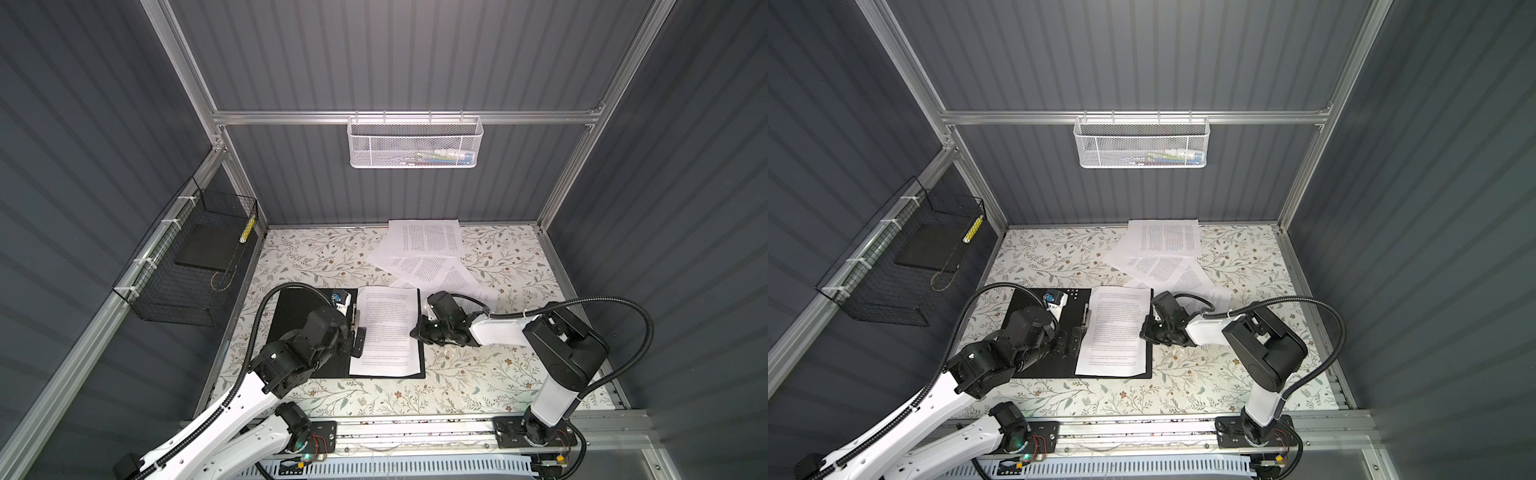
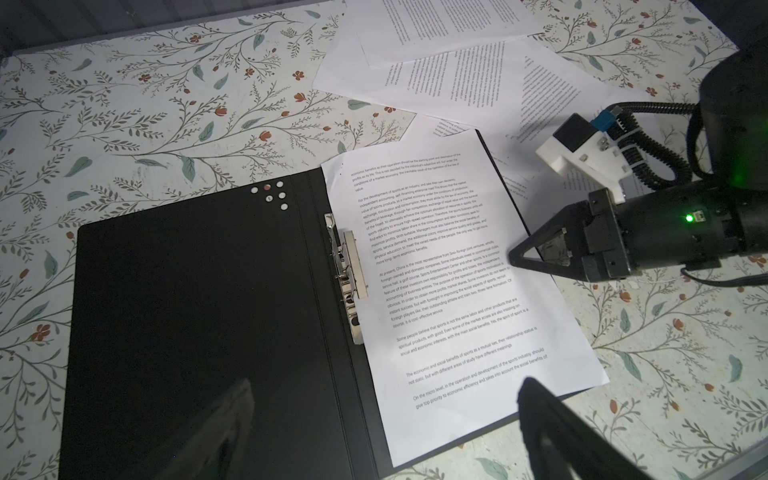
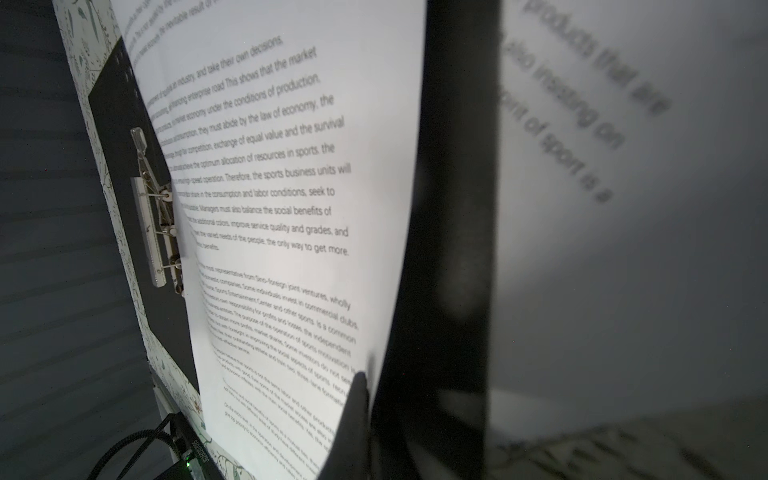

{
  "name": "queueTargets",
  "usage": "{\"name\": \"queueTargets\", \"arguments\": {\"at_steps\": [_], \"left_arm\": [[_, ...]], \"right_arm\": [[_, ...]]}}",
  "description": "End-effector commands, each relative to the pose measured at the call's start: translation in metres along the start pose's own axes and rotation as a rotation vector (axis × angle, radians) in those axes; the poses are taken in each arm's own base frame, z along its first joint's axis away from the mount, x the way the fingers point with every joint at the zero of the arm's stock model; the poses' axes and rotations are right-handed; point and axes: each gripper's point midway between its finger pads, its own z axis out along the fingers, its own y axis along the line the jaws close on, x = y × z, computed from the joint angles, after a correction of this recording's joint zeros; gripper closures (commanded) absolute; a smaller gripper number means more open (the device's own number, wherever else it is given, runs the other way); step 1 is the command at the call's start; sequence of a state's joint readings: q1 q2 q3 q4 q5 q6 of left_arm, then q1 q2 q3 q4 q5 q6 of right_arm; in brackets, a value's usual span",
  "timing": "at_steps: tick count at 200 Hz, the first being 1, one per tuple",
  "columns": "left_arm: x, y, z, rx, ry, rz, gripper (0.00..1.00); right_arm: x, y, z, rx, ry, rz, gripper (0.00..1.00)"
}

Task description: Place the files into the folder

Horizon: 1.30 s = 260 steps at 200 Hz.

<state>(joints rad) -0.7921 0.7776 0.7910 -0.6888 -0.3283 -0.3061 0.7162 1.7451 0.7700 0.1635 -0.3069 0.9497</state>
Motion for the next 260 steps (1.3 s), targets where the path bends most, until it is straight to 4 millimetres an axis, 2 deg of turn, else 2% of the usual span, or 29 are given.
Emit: {"name": "queueTargets", "arguments": {"at_steps": [1,87,183,260], "left_arm": [[-0.0022,-0.0007,-0.0035,0.008,0.001,0.016,0.00],[-0.0018,-0.0007,-0.0035,0.008,0.001,0.016,0.00],[-0.0022,-0.0006,-0.0038,0.008,0.000,0.017,0.00],[-0.0022,-0.0004,-0.0038,0.008,-0.001,0.016,0.00]], "right_arm": [[-0.0025,0.0028,-0.0046,0.017,-0.013,-0.026,1.00],[-0.0025,0.0025,-0.0053,0.018,-0.015,-0.024,0.93],[-0.0029,0.0050,-0.0067,0.009,-0.019,-0.027,0.81],[-0.0050,0.0057,-0.0116,0.021,-0.031,-0.034,0.63]]}}
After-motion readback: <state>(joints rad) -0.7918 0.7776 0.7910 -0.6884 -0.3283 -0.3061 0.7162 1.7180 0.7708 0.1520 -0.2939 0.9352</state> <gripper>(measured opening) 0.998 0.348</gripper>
